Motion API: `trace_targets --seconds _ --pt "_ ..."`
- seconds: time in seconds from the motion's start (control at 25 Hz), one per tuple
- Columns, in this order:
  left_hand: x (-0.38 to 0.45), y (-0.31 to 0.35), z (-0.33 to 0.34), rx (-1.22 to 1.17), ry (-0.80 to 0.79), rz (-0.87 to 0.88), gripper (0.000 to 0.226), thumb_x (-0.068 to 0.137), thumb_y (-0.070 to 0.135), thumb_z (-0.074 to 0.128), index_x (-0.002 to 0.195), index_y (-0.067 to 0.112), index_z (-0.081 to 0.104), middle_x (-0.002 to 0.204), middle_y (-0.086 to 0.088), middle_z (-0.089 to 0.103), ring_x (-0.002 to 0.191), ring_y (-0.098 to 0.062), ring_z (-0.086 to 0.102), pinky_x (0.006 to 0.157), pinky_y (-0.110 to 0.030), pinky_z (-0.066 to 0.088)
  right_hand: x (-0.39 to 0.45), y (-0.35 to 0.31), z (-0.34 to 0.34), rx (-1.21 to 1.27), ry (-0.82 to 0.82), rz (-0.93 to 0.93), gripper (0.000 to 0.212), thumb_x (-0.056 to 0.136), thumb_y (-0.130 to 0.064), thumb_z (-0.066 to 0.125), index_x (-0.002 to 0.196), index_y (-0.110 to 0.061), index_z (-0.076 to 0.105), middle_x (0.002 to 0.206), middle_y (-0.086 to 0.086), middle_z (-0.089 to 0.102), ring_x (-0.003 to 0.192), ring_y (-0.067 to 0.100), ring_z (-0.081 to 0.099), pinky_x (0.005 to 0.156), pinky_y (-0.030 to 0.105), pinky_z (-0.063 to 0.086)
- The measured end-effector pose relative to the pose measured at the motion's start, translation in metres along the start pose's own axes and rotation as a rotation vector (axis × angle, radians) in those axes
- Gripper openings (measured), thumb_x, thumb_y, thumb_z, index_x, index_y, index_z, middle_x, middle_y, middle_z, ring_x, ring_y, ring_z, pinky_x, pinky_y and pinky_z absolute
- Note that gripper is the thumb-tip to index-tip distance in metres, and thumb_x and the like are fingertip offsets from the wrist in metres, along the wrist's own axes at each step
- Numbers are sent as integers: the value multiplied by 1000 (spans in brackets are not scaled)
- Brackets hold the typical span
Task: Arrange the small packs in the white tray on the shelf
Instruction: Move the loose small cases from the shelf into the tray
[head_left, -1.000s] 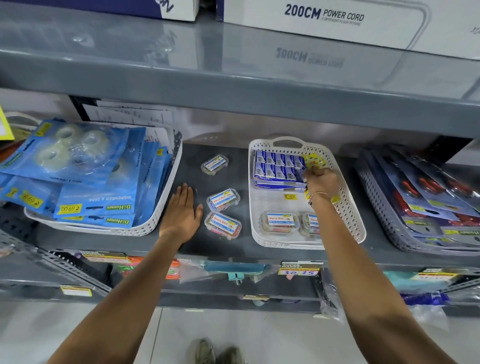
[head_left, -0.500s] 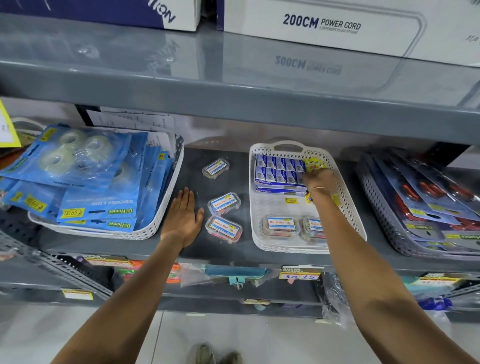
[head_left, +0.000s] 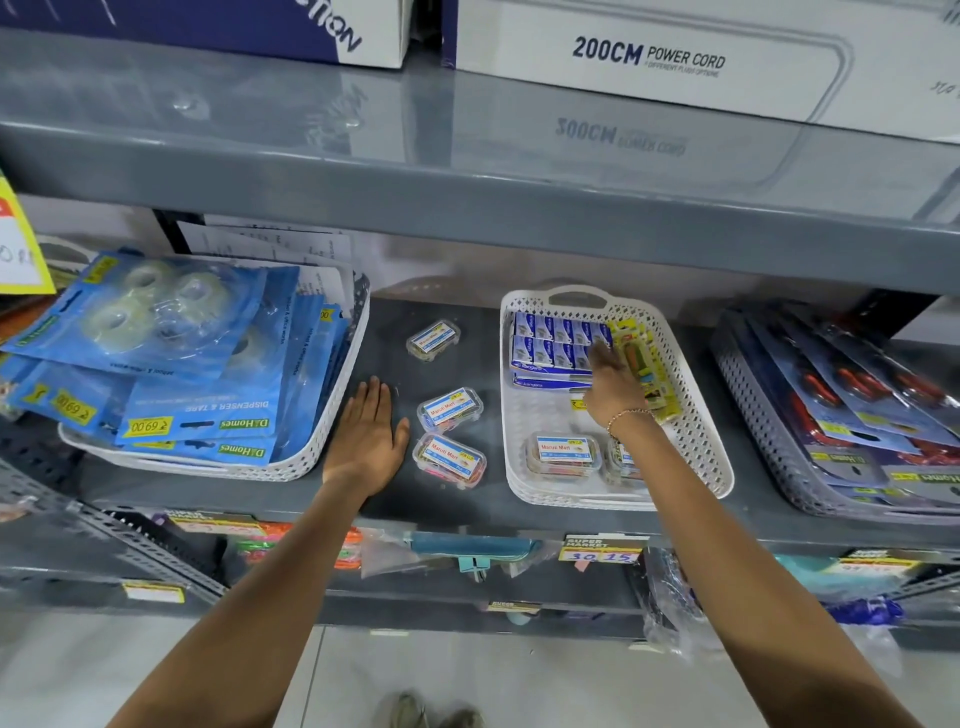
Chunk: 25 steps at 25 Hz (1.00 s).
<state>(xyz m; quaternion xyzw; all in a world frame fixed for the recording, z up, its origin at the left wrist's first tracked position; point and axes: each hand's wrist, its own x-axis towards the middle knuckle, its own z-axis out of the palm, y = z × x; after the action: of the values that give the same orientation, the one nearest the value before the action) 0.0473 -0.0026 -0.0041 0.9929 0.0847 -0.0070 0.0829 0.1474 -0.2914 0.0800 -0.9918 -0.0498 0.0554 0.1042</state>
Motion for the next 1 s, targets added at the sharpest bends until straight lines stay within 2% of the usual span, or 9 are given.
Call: trace_targets --seconds 0.04,0.12,0.36,0.6,0.84,1.0 --pt "0 0 0 -3 3 2 63 101 39 17 151 3 2 161 -12 -1 149 -22 -3 121 -33 -2 -2 -4 2 -51 -36 -45 68 91 0 45 150 -9 13 161 7 8 149 26 6 121 40 19" --pt "1 -1 1 -14 -3 5 63 101 38 18 151 3 3 161 -13 0 149 -22 -3 121 -33 -2 -5 -11 8 -133 -86 -81 72 91 -2 44 151 -11 7 162 3 1 150 23 1 121 42 11" --pt "1 -1 1 -27 -11 3 63 101 40 17 151 4 1 161 -12 -2 149 -22 -4 121 -33 -3 0 -17 11 -117 -117 3 70 92 -7 40 152 -9 3 162 5 -3 150 23 0 122 42 7" --pt "0 -1 -1 -13 -11 5 63 101 40 16 151 5 0 161 -11 -4 149 -21 -5 121 -33 -3 -1 -28 14 -153 -163 -71 71 94 -8 38 152 -11 -2 162 1 -7 150 20 -6 122 42 -1" --pt "0 -1 -1 -11 -22 4 64 101 41 15 150 5 -2 161 -11 -5 149 -21 -6 120 -32 -5 -2 -41 21 -185 -103 -15 69 95 -12 39 151 -5 1 162 6 -2 149 27 -2 120 46 1" --pt "0 -1 -2 -33 -24 4 64 101 40 17 151 5 -1 161 -11 -5 149 -21 -6 120 -32 -4 0 -48 18 -164 -113 -39 71 94 -11 42 151 -8 0 162 4 -3 150 25 -2 121 45 3"
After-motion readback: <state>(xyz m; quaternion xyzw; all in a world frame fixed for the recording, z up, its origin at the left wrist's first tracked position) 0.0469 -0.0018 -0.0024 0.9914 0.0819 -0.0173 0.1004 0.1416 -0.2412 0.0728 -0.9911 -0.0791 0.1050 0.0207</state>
